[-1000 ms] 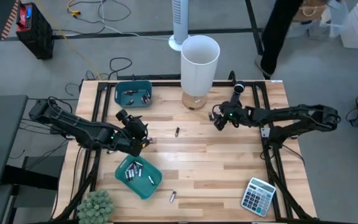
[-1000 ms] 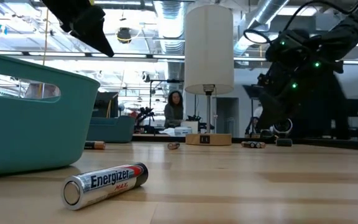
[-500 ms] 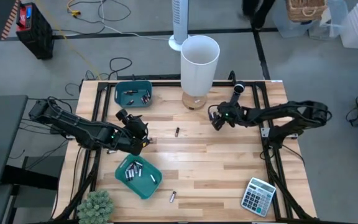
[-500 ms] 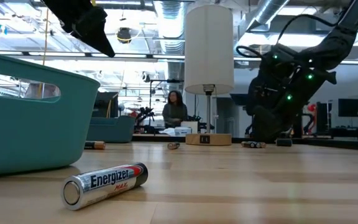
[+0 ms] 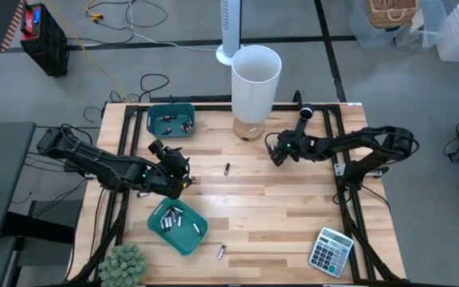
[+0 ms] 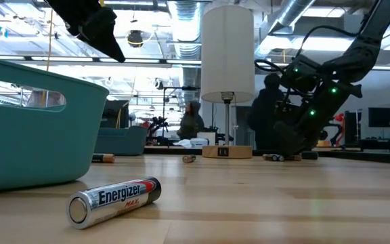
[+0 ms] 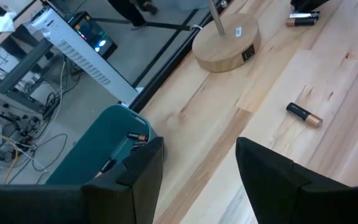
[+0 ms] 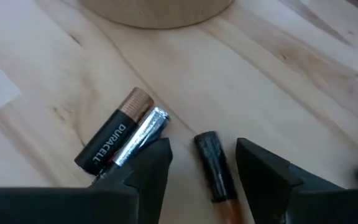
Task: Sort batteries
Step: Put the black battery into the blue bin
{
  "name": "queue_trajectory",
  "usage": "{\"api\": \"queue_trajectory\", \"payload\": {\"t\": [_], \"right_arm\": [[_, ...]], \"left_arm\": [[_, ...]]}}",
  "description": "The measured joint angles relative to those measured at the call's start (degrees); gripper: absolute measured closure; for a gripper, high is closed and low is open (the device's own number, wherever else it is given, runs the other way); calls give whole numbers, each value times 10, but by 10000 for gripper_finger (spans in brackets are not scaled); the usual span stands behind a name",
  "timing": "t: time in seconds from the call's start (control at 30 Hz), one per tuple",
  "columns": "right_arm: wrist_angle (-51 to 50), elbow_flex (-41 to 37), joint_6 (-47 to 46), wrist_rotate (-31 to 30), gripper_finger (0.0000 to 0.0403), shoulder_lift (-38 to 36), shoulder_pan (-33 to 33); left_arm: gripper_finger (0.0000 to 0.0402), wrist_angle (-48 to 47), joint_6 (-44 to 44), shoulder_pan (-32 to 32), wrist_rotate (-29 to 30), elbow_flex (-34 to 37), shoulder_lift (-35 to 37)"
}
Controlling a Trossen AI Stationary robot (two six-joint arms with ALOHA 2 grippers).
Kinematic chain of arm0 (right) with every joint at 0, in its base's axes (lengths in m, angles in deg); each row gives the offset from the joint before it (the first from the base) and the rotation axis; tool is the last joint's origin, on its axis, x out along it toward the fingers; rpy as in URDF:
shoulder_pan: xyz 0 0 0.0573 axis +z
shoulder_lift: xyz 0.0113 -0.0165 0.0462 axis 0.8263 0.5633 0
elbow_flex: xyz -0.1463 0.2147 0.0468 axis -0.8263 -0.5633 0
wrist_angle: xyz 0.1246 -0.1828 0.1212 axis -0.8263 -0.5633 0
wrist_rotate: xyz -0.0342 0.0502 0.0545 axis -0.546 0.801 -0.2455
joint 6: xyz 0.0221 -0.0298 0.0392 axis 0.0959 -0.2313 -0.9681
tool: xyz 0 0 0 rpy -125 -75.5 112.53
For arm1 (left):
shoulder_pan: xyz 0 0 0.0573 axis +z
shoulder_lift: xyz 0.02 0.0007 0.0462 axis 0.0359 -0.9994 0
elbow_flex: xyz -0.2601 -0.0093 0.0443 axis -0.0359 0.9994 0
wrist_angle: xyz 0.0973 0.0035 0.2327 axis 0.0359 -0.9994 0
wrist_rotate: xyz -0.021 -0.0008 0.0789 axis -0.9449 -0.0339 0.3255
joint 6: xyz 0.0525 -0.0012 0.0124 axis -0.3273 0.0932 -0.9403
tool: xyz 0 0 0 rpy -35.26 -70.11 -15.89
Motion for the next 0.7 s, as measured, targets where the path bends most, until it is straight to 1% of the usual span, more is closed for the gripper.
{"api": "queue_trajectory", "payload": {"t": [0.13,0.37,0.47,0.57,0.7], "right_arm": [[-2,0,-6,5,228,9,0],[-6,0,-7,9,321,6,0],[-7,0,-7,9,352,5,0],[-8,0,-7,9,369,5,0],[-8,-1,-7,9,372,3,0]], "left_arm": [[207,0,0,0,0,0,0],[207,0,0,0,0,0,0],[207,0,0,0,0,0,0],[207,0,0,0,0,0,0],[207,0,0,0,0,0,0]]}}
